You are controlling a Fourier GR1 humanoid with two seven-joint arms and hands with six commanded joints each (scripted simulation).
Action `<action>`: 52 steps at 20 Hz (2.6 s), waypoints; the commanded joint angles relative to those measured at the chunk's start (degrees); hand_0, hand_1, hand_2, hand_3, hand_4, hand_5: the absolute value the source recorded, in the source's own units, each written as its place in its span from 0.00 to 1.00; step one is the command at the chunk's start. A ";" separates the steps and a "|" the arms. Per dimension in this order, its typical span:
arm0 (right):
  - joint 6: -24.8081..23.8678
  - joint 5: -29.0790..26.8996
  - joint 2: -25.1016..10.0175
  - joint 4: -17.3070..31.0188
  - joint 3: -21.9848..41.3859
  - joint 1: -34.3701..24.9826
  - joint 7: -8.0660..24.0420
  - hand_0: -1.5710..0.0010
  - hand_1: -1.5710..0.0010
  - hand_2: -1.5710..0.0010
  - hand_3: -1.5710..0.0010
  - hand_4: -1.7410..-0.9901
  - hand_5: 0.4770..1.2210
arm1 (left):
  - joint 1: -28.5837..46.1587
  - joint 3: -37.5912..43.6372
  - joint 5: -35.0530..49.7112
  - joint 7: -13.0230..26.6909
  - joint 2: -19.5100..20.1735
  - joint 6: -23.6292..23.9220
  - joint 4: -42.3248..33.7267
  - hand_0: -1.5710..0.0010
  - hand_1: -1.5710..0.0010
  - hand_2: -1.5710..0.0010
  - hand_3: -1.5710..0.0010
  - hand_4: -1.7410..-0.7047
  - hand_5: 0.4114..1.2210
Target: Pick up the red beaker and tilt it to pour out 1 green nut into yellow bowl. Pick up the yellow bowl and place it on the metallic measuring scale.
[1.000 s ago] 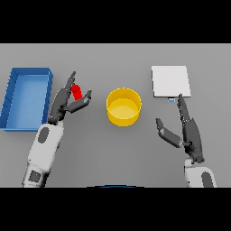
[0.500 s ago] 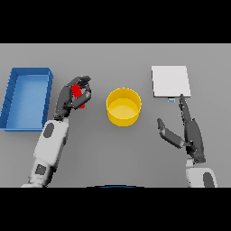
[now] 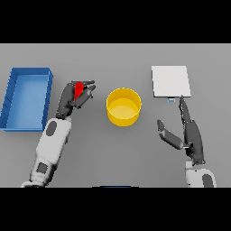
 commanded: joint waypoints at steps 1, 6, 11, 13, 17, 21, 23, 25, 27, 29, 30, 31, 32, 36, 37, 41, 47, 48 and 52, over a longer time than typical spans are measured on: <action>-0.20 -0.25 0.30 0.34 -0.20 -0.81 0.96 1.00 1.00 1.00 1.00 0.64 0.22 | 0.14 0.17 0.61 -0.04 -0.26 0.41 -0.60 0.06 0.06 0.06 0.08 0.12 0.90; -0.40 0.66 -0.19 0.33 -0.04 -0.13 -0.25 1.00 1.00 1.00 1.00 0.64 0.23 | 0.66 -0.83 1.92 0.91 -0.19 2.73 -6.73 0.02 0.02 0.02 0.03 0.04 0.87; -0.45 1.31 -0.60 -0.91 0.23 0.21 -0.61 1.00 1.00 1.00 1.00 0.65 0.25 | -1.06 -8.07 -4.23 8.04 3.96 1.32 -12.32 0.01 0.01 0.01 0.01 0.01 0.88; -0.69 1.88 -0.76 -0.66 0.23 0.07 0.23 1.00 1.00 1.00 1.00 0.65 0.26 | -2.30 -11.05 -7.12 11.44 6.51 -0.57 -13.17 0.00 0.00 0.00 0.01 0.01 0.88; -0.30 1.62 -1.42 0.11 -0.23 -0.54 0.61 1.00 1.00 1.00 1.00 0.65 0.27 | -3.94 -14.22 -9.83 14.29 8.76 -2.09 -12.71 0.00 0.00 0.00 0.01 0.01 0.86; 0.13 1.41 -1.11 -0.64 0.18 -0.59 1.70 1.00 1.00 1.00 1.00 0.65 0.28 | -6.96 -19.10 -15.97 18.69 11.17 -2.07 -11.20 0.00 0.00 0.00 0.00 0.00 0.88; 0.38 0.87 -0.85 -0.17 0.06 -0.65 2.16 1.00 1.00 1.00 1.00 0.65 0.28 | -8.91 -23.00 -20.58 21.68 12.83 -3.01 -10.99 0.00 0.00 0.00 0.00 0.00 0.89; 0.33 1.10 -0.64 -1.05 0.48 0.12 1.04 1.00 1.00 1.00 1.00 0.65 0.29 | -11.25 -27.46 -25.45 22.33 13.95 -3.79 -9.46 0.00 0.00 0.00 0.00 0.00 0.88; 0.25 1.35 -0.35 -1.61 0.87 1.06 0.79 1.00 1.00 1.00 1.00 0.63 0.30 | -13.13 -30.96 -29.10 22.63 16.02 -5.83 -9.29 0.00 0.00 0.00 0.00 0.00 0.93; 0.25 1.66 -0.26 -1.76 1.13 0.84 1.03 1.00 1.00 1.00 1.00 0.62 0.30 | -15.53 -33.43 -31.59 23.06 16.83 -7.29 -8.78 0.00 0.00 0.00 0.00 0.00 0.95; 0.36 1.65 -0.45 -1.95 1.09 1.09 1.12 1.00 1.00 1.00 1.00 0.62 0.31 | -16.63 -34.81 -32.96 22.69 17.21 -7.89 -7.62 0.00 0.00 0.00 0.00 0.00 0.96; 0.08 1.81 -0.42 -1.49 0.88 0.28 1.85 1.00 1.00 1.00 1.00 0.61 0.31 | -17.52 -36.01 -33.80 22.43 17.43 -8.87 -7.56 0.00 0.00 0.00 0.00 0.05 0.97; 0.01 1.63 -0.42 -1.67 0.70 0.18 2.23 1.00 1.00 1.00 1.00 0.61 0.31 | -19.14 -37.33 -35.05 21.78 17.76 -9.78 -6.54 0.00 0.00 0.00 0.00 0.09 0.98; 0.30 -0.18 0.71 -0.25 0.26 -0.03 1.11 1.00 1.00 1.00 1.00 0.60 0.28 | -24.10 -43.30 -38.55 20.58 18.65 -16.80 -5.28 0.00 0.00 0.00 0.16 0.04 0.99; -0.16 -0.11 0.66 -0.20 -0.09 0.01 0.65 1.00 1.00 1.00 1.00 0.60 0.27 | -25.61 -44.74 -39.75 19.43 18.64 -17.16 -4.04 0.00 0.00 0.00 0.19 0.04 0.99; 0.36 -1.96 1.67 0.18 -0.35 -0.20 -0.11 1.00 1.00 1.00 1.00 0.59 0.24 | -29.59 -51.50 -43.75 14.70 18.17 -19.53 -1.02 0.00 0.00 0.00 0.08 0.02 1.00; -0.93 -0.59 2.06 0.69 -0.26 -0.28 0.53 1.00 1.00 1.00 1.00 0.60 0.21 | -34.65 -59.84 -48.98 13.60 17.26 -24.42 1.54 0.00 0.00 0.00 0.02 0.00 1.00; -0.85 -0.64 2.07 1.13 -0.28 0.06 -0.01 1.00 1.00 1.00 1.00 0.60 0.20 | -35.10 -61.17 -49.76 13.38 17.10 -24.70 1.74 0.00 0.00 0.00 0.02 0.00 1.00; -1.50 0.72 1.85 0.66 0.08 0.42 1.11 1.00 1.00 1.00 1.00 0.62 0.16 | -38.06 -64.95 -52.06 11.09 16.67 -23.21 4.84 0.00 0.00 0.00 0.01 0.00 1.00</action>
